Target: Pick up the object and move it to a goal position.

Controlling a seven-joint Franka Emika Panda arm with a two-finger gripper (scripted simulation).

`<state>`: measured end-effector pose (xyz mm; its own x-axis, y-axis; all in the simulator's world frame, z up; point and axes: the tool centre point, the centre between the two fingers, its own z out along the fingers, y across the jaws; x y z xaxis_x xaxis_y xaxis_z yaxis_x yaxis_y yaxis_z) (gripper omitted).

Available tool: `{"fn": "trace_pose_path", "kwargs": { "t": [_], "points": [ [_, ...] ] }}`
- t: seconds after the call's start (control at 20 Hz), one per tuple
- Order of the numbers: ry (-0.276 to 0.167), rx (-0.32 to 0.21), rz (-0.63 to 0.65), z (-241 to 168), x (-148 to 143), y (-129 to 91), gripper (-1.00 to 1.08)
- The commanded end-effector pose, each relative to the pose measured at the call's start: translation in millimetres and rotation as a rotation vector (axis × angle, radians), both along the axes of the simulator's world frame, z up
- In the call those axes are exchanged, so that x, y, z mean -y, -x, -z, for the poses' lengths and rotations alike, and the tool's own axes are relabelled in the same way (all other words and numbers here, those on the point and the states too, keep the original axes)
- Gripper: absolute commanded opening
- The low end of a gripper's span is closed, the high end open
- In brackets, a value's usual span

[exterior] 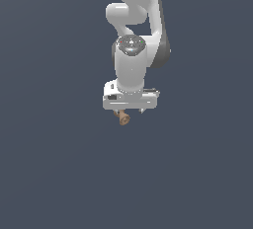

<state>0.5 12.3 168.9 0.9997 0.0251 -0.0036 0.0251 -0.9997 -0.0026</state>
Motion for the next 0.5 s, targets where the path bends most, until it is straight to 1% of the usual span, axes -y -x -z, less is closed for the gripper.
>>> {"fn": "trace_pose_path", "kwargs": {
  "t": [0.0,0.45],
  "points": [
    [0.000,0.000,0.000,0,0,0,1.00],
    [0.023,0.023,-0.029,-11,13,-7,1.00]
  ]
}}
